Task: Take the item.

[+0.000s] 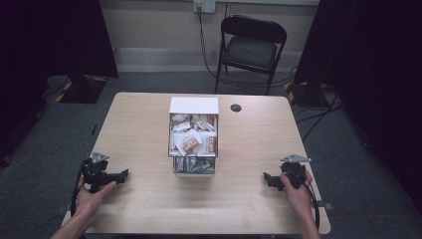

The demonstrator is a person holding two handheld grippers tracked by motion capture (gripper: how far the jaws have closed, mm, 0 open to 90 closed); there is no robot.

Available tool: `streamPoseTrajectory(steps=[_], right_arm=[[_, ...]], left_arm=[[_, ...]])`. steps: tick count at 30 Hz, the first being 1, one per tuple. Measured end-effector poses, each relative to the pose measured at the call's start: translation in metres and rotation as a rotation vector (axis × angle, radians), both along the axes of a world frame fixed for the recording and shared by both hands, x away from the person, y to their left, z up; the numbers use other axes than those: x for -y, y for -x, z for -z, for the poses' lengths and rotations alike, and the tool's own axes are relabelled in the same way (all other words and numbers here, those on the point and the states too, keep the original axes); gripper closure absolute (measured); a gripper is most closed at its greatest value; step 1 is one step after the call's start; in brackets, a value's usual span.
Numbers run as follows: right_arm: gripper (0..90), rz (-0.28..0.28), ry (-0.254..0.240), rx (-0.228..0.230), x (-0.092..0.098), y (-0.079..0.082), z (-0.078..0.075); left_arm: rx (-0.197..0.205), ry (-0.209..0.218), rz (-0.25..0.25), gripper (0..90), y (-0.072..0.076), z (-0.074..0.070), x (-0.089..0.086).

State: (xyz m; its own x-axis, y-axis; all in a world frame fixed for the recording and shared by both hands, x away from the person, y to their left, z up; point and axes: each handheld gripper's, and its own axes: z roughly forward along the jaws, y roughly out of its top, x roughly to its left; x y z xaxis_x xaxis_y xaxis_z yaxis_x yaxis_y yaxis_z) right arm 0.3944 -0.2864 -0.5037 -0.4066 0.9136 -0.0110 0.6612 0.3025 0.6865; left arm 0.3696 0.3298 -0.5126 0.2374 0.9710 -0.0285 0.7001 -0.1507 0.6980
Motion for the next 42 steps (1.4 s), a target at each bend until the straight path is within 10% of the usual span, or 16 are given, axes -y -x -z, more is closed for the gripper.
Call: streamPoseTrajectory(steps=[14,18,30,35,42], right_arm=[[0.0,-0.001,0.0,0.0,0.0,0.0,0.0],[0.0,-0.001,0.001,0.0,0.0,0.0,0.0],[0.0,0.002,0.002,0.0,0.0,0.0,0.0],[0.0,0.002,0.001,0.0,0.0,0.0,0.0],[0.0,0.002,0.001,0.0,0.0,0.0,0.0]], left_arm=[[-0.001,0.0,0.007,1.2,0.0,-0.001,0.0],[0.01,0.003,0.006,24.3,0.004,-0.006,0.001],[-0.019,0.052,0.023,24.1,0.003,-0.011,0.0],[0.025,-0.006,0.069,23.7,0.003,-0.021,0.008],[0.009,0.065,0.103,28.4,0.002,-0.028,0.011]])
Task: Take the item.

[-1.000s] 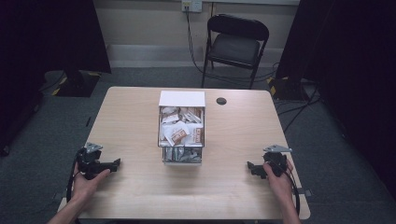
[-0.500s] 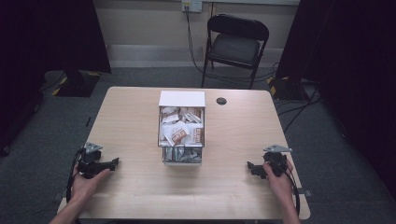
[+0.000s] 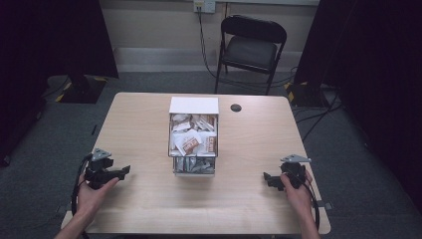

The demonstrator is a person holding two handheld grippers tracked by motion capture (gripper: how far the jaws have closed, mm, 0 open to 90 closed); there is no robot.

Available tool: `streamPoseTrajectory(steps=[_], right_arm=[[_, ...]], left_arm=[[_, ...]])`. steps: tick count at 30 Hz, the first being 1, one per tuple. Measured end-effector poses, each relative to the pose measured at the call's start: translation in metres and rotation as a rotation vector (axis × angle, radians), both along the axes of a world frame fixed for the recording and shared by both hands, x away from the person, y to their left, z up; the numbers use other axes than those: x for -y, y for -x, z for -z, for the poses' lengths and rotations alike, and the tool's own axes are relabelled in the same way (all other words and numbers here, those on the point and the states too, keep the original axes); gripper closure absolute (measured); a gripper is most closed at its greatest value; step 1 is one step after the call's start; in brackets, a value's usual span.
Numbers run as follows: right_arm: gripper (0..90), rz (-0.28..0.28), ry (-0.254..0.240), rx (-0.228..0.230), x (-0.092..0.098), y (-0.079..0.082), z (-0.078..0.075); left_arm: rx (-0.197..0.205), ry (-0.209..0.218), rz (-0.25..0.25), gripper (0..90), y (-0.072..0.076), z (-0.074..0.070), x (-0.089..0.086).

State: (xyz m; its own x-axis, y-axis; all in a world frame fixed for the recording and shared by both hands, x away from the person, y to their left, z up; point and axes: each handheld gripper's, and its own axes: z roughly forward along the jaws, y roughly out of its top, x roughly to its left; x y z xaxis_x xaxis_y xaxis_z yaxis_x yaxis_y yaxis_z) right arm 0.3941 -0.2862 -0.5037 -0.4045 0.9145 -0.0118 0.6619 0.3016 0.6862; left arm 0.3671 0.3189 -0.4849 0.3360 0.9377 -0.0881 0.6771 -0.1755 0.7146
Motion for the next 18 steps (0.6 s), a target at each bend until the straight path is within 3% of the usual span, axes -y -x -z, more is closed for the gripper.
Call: streamPoseTrajectory(steps=[3,7,11,12,15,17,18], right_arm=[[0.0,0.0,0.0,0.0,0.0,0.0,0.0],[0.0,0.0,0.0,0.0,0.0,0.0,0.0],[0.0,0.0,0.0,0.0,0.0,0.0,0.0],[0.0,0.0,0.0,0.0,0.0,0.0,0.0],[0.0,0.0,0.0,0.0,0.0,0.0,0.0],[0.0,0.0,0.0,0.0,0.0,0.0,0.0],[0.0,0.0,0.0,0.0,0.0,0.0,0.0]], left_arm=[[-0.004,0.047,0.008,38.5,0.002,-0.004,-0.003],[-0.013,0.069,0.004,36.7,0.003,-0.007,-0.004],[-0.034,0.145,0.022,40.1,0.005,-0.014,-0.005],[-0.034,0.145,0.022,40.2,0.005,-0.014,-0.005],[0.006,0.188,0.072,41.3,0.008,-0.022,-0.002],[0.015,0.228,0.079,40.6,0.009,-0.024,0.0],[0.015,0.228,0.079,40.4,0.009,-0.024,0.0]])
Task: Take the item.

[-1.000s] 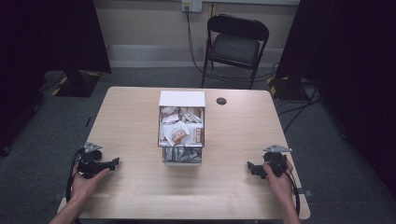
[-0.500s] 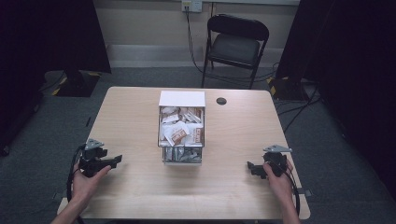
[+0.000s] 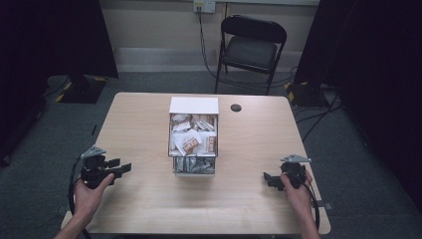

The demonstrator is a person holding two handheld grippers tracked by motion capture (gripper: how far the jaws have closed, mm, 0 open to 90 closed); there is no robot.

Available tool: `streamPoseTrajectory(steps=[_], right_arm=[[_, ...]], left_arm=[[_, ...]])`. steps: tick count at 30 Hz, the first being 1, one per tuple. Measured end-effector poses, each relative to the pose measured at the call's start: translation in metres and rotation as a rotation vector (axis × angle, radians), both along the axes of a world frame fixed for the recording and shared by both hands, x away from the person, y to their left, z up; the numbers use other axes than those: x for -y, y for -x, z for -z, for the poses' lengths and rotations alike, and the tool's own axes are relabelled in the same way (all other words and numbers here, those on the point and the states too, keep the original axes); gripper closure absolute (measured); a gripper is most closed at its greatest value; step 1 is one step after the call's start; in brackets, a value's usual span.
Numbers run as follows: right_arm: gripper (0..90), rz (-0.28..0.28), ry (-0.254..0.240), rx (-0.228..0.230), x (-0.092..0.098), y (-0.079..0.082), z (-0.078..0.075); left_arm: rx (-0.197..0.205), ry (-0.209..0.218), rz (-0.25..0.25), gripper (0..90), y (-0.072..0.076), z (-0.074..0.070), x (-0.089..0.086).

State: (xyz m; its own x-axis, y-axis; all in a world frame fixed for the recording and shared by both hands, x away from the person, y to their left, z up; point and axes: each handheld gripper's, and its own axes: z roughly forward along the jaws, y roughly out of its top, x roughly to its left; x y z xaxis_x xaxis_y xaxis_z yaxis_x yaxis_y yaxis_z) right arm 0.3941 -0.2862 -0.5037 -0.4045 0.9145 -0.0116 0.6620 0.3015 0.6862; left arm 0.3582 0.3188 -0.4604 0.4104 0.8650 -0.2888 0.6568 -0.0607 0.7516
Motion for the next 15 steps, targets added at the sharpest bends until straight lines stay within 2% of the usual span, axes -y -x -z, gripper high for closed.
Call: streamPoseTrajectory(steps=[1,3,5,8,11,12,14,15], right_arm=[[0.0,0.0,0.0,0.0,0.0,0.0,0.0],[0.0,0.0,0.0,0.0,0.0,0.0,0.0],[0.0,0.0,0.0,0.0,0.0,0.0,0.0],[0.0,0.0,0.0,0.0,0.0,0.0,0.0],[0.0,0.0,0.0,0.0,0.0,0.0,0.0],[0.0,0.0,0.0,0.0,0.0,0.0,0.0],[0.0,0.0,0.0,0.0,0.0,0.0,0.0],[0.0,0.0,0.0,0.0,0.0,0.0,0.0]], left_arm=[[-0.003,0.003,0.02,40.2,0.001,-0.003,0.001],[0.009,-0.005,0.03,39.9,0.002,-0.007,0.003],[0.02,0.03,0.042,40.1,0.003,-0.011,0.002],[0.034,0.045,0.038,40.9,0.005,-0.017,0.002],[0.02,0.069,0.054,41.8,0.006,-0.021,0.001],[0.022,0.061,0.059,41.7,0.007,-0.023,0.003],[0.023,-0.001,0.054,40.8,0.007,-0.027,0.006],[0.04,-0.018,0.062,39.4,0.008,-0.03,0.008]])
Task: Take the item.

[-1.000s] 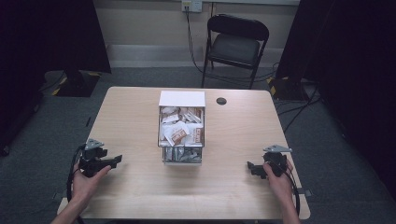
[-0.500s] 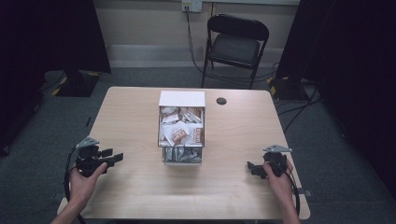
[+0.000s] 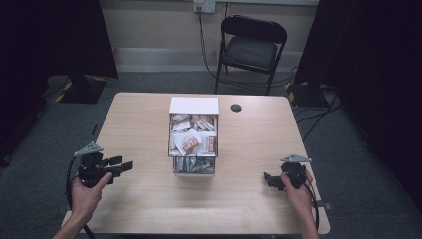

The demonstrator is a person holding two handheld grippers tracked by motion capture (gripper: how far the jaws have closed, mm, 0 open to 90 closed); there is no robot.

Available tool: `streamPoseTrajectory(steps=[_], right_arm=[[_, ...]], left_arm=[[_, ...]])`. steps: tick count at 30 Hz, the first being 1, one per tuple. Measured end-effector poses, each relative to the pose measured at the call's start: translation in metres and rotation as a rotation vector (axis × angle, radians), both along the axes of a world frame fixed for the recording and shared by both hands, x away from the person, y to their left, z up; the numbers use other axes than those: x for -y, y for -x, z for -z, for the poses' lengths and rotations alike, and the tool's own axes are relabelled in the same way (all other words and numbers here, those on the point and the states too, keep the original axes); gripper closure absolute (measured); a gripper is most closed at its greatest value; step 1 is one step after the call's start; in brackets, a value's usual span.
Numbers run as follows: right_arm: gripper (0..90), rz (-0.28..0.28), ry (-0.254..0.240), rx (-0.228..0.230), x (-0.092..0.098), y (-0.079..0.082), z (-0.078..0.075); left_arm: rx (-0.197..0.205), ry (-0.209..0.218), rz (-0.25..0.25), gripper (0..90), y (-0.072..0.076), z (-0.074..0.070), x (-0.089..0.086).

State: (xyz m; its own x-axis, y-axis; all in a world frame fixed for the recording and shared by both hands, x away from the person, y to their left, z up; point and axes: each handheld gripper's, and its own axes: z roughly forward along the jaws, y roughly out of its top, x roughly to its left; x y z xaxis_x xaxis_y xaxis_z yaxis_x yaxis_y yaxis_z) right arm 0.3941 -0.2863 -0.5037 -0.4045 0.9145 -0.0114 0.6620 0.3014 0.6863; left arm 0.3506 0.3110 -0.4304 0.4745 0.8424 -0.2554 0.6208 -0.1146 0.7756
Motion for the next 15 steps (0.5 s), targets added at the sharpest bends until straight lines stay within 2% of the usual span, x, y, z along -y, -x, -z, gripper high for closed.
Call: streamPoseTrajectory(steps=[8,11,15], right_arm=[[0.0,0.0,0.0,0.0,0.0,0.0,0.0],[0.0,-0.001,0.0,0.0,0.0,0.0,0.0],[0.0,-0.001,0.0,0.001,0.0,0.0,0.0]], left_arm=[[0.024,0.02,0.061,41.3,0.0,-0.01,0.003],[0.059,0.013,0.09,41.9,0.003,-0.02,0.006],[0.094,0.032,0.121,43.7,0.006,-0.035,0.012]])
